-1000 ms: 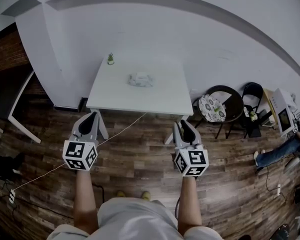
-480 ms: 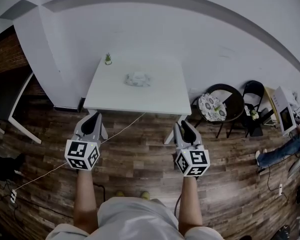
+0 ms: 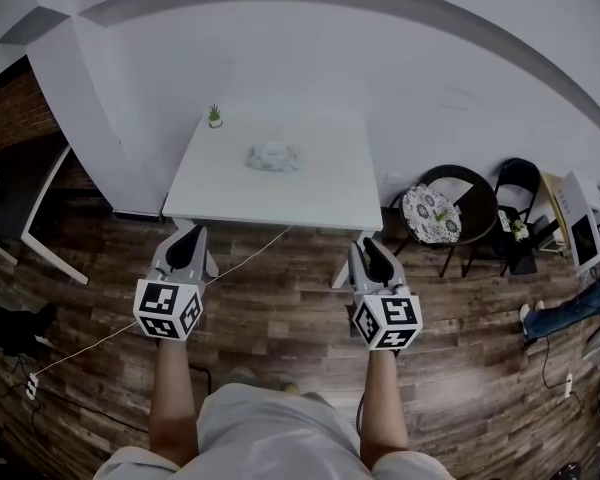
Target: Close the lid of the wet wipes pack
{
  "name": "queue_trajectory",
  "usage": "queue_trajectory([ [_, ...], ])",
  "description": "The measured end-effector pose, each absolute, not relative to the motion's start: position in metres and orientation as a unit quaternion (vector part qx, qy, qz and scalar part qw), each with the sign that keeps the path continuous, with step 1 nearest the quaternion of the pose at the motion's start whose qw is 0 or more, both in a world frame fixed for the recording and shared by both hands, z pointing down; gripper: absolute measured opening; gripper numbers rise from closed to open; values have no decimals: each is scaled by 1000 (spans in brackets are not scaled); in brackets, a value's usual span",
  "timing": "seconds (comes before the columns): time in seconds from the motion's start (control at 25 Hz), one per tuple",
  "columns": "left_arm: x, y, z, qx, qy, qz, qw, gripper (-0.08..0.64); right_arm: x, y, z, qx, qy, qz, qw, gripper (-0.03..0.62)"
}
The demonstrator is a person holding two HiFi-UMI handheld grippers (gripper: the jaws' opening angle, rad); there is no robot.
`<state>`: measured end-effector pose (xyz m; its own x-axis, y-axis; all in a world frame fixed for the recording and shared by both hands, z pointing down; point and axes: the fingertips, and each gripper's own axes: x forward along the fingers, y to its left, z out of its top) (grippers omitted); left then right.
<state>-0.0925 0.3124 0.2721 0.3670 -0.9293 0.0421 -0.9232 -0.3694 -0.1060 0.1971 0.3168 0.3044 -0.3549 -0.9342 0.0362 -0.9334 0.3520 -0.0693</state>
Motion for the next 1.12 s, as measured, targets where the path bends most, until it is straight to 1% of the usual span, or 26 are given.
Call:
queue_trajectory([
  [0.28, -88, 273, 280, -824, 564, -45, 29, 3, 201, 278, 312, -562, 826, -41, 4, 104],
  [0.4, -88, 246, 286, -826, 562, -47, 28, 3, 203, 252, 316, -564, 824, -51, 16, 104],
  [0.52, -95, 211, 295, -828, 558, -47, 26, 3, 197, 220, 326, -569, 821, -50, 9, 104],
  [0.68, -112, 146, 308, -830, 556, -46, 10, 3, 180, 162, 338, -571, 819, -59, -5, 104],
  [0.84, -127, 73, 318, -839, 541, -62, 0, 3, 165, 92, 342, -582, 809, -80, -4, 104],
  [1.12, -168, -55, 337, -847, 525, -72, -37, 3, 130, -20, 351, -603, 792, -95, -27, 104],
])
